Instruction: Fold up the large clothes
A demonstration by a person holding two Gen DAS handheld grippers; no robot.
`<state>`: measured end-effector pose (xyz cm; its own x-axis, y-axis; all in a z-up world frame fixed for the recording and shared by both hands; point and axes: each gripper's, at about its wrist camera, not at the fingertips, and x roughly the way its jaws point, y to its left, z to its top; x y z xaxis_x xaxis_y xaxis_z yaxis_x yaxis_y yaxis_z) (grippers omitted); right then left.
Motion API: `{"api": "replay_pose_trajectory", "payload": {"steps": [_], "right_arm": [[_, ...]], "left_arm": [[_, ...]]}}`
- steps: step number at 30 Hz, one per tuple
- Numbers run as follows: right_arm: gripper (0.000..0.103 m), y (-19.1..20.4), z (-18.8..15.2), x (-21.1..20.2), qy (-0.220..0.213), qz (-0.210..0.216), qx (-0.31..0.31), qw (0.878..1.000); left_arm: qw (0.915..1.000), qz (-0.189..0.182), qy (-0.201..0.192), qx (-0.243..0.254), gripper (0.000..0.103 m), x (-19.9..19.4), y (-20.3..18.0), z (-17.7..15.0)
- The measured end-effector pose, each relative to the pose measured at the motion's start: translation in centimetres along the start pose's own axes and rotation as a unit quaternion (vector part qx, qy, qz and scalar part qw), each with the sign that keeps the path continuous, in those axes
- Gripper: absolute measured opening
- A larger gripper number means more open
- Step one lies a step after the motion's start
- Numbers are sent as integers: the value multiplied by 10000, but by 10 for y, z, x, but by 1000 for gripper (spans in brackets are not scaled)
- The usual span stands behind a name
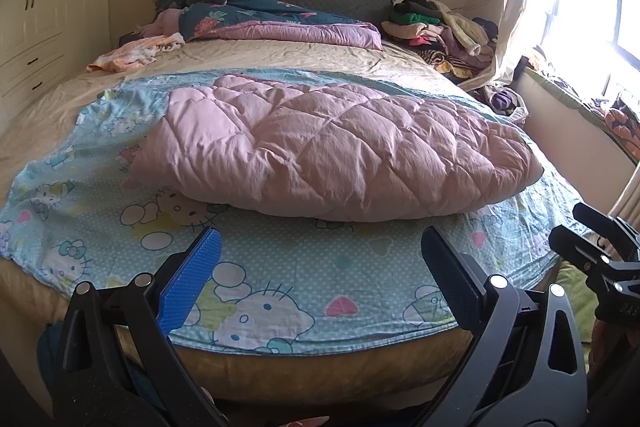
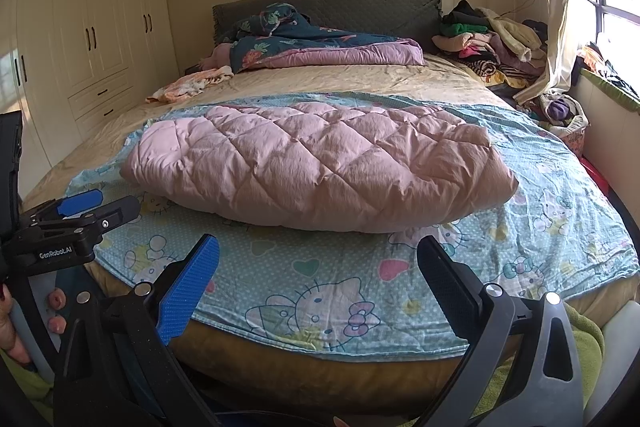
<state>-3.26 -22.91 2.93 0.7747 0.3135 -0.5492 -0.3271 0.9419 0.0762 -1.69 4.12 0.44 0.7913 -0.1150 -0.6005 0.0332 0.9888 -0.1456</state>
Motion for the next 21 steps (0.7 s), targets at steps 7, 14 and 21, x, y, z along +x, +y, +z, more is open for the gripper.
{"api": "replay_pose_trajectory", "payload": {"steps": [7,14,21], "right_arm": [[99,-13,3,-6,-144,-225,135,9996],[99,-70,10,-28,-482,-630,811,9935],[99,-232,-6,-87,-1031,-2299,2210,9422]], "left_arm": [[9999,119,64,52,94,1,-2,-3],[9992,248,-27,-297,94,1,16,5],[9854,1207,4,-1203,94,21,112,36]]}}
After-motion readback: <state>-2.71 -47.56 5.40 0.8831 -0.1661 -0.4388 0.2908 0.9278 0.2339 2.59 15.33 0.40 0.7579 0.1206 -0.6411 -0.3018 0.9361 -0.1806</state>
